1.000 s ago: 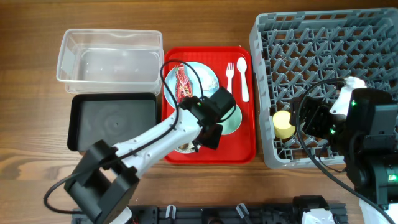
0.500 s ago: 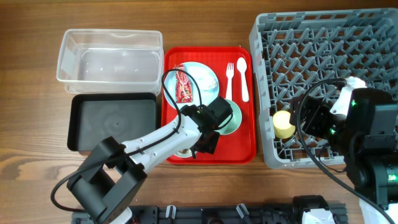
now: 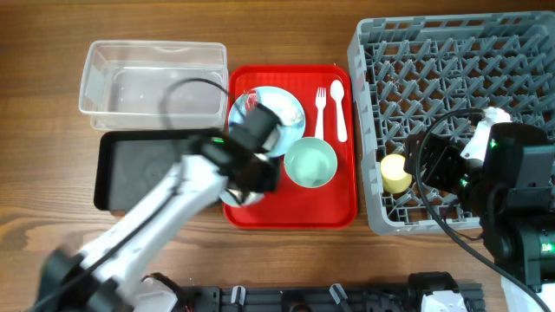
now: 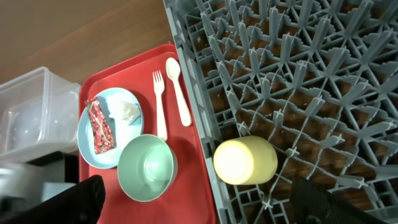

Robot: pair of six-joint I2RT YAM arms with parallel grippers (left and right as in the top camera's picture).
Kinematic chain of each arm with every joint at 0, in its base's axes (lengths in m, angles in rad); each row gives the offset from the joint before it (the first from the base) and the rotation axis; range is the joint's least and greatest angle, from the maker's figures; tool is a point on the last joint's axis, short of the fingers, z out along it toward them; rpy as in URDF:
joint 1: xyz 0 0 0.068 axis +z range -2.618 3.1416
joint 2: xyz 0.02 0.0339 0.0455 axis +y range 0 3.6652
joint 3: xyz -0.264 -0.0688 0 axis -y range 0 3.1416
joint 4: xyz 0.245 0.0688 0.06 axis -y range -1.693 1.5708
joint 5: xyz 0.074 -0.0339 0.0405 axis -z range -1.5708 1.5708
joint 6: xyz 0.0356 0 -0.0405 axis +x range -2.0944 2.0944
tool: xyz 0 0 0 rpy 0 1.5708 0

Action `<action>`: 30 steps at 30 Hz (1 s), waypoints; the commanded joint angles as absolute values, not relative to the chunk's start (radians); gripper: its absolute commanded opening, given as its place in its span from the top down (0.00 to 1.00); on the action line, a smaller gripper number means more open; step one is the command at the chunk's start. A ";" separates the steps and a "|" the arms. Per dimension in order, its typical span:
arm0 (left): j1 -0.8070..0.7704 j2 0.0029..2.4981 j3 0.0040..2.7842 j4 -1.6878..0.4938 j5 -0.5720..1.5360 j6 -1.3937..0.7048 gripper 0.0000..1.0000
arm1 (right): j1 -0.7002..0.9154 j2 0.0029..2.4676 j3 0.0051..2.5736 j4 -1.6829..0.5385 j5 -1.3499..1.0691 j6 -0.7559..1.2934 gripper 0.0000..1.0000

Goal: Sort waste into correct bins and load items into the dishwasher rack
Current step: 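Tip the blue bowl over the black tray to dump the rice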

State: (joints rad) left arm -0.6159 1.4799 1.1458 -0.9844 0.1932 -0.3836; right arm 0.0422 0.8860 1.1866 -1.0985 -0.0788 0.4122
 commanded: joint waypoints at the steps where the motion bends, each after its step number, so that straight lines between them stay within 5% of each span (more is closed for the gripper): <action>1: -0.346 1.378 1.165 -1.004 0.542 -0.272 0.96 | 0.040 0.886 1.200 -1.092 -0.092 0.449 0.04; 12: 0.200 1.512 1.094 -1.032 1.079 0.005 0.96 | 0.040 0.886 1.201 -1.089 -0.092 0.449 0.04; 30: 0.447 1.782 0.986 -1.069 1.575 0.254 0.96 | 0.040 0.886 1.200 -1.058 -0.091 0.448 0.04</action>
State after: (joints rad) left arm 0.4152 1.7737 0.9974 -1.0782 1.3899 0.2070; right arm 0.0422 0.8864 1.1866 -1.0653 -0.0792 0.4416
